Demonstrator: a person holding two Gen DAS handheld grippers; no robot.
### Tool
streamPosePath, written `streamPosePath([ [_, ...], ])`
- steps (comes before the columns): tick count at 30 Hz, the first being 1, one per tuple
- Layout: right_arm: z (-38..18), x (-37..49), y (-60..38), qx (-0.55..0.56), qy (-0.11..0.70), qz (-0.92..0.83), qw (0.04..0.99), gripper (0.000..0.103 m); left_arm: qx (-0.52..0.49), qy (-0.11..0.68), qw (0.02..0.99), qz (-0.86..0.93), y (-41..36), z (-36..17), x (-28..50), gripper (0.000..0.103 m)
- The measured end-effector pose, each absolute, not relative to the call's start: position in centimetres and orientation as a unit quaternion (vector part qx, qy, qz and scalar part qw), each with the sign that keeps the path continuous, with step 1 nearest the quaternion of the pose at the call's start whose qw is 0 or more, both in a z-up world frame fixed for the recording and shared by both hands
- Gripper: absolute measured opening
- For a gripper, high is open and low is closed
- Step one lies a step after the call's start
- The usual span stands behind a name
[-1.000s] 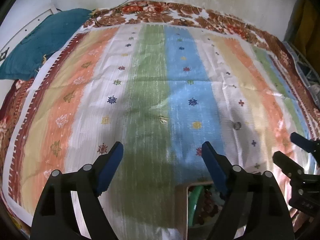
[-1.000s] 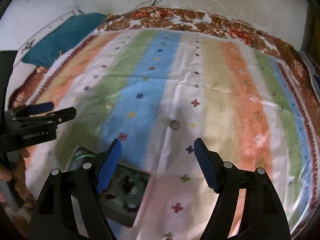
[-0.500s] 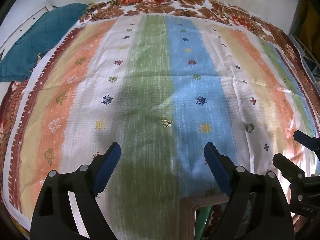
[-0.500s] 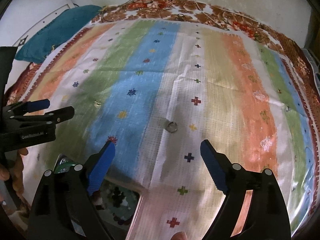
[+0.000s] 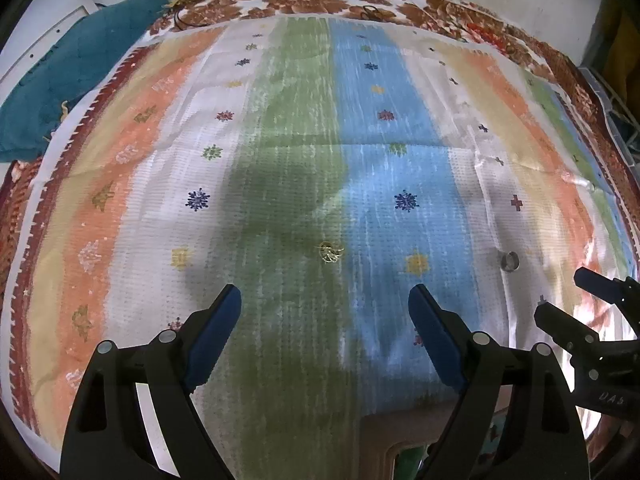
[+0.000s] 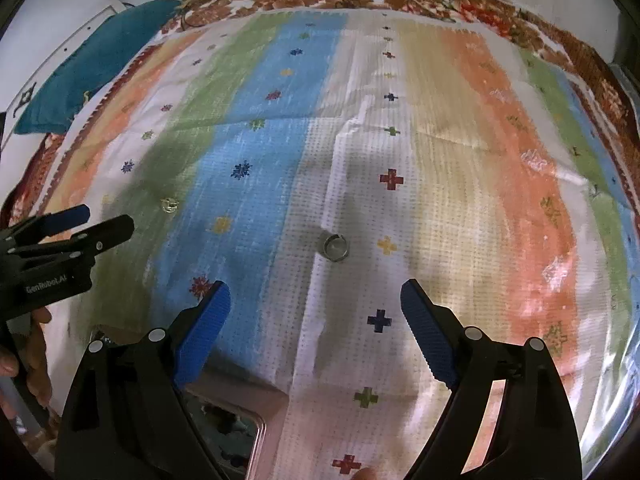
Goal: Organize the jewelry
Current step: 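Move both tools toward the gold ring and the silver ring on the sheet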
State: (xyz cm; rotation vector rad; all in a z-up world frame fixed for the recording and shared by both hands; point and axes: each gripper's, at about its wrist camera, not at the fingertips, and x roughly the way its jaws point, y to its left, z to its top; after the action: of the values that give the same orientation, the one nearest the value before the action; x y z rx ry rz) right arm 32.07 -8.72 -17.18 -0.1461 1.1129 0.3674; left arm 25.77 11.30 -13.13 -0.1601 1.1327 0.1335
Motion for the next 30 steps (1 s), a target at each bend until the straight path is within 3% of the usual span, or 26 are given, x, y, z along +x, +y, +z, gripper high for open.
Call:
streamPosePath([
  [22, -19.4, 34.8, -7.9, -0.069, 0.541, 0.173, 0.82, 0.087, -0.065, 0.546, 0.833, 0.059, 12.0, -16.1, 28.0, 0.084],
  [28, -19.8, 35.4, -7.7, -0.073, 0.541, 0.17, 0.82, 0.087, -0.061, 0.547, 0.833, 0.049, 12.2, -16.8, 28.9, 0.081],
  [30, -20.1, 35.6, -7.6, -0.076, 0.543, 0.17, 0.819, 0.087, -0.071, 0.552, 0.83, 0.041, 12.3, -17.2, 29.0, 0.073],
])
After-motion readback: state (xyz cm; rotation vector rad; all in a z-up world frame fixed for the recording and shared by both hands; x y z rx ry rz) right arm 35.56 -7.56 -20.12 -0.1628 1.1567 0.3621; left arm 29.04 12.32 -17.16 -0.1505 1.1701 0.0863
